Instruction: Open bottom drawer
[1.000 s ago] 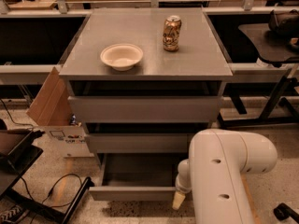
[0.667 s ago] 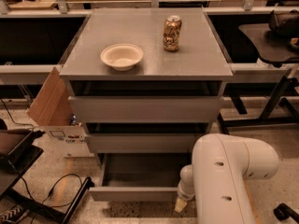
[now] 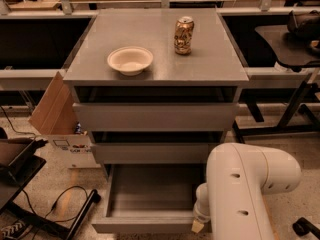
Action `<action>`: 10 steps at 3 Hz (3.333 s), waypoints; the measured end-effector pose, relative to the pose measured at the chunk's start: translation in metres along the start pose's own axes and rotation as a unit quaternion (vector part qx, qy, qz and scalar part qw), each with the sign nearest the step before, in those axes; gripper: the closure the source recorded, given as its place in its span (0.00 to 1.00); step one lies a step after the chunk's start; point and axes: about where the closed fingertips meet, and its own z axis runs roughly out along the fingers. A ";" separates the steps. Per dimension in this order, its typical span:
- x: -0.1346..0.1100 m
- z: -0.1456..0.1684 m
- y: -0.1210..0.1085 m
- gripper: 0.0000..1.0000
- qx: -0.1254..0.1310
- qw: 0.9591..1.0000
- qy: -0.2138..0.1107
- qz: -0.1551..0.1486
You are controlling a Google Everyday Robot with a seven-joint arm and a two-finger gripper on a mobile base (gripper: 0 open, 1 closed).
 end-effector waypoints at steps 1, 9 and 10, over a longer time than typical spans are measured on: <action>0.005 -0.009 0.013 1.00 -0.001 1.000 0.007 0.004; 0.044 -0.009 0.074 1.00 -0.055 0.998 0.017 0.020; 0.047 -0.008 0.079 1.00 -0.062 0.998 0.017 0.022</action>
Offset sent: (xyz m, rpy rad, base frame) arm -0.1606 -0.0029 0.1020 -0.1074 0.0934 -0.0708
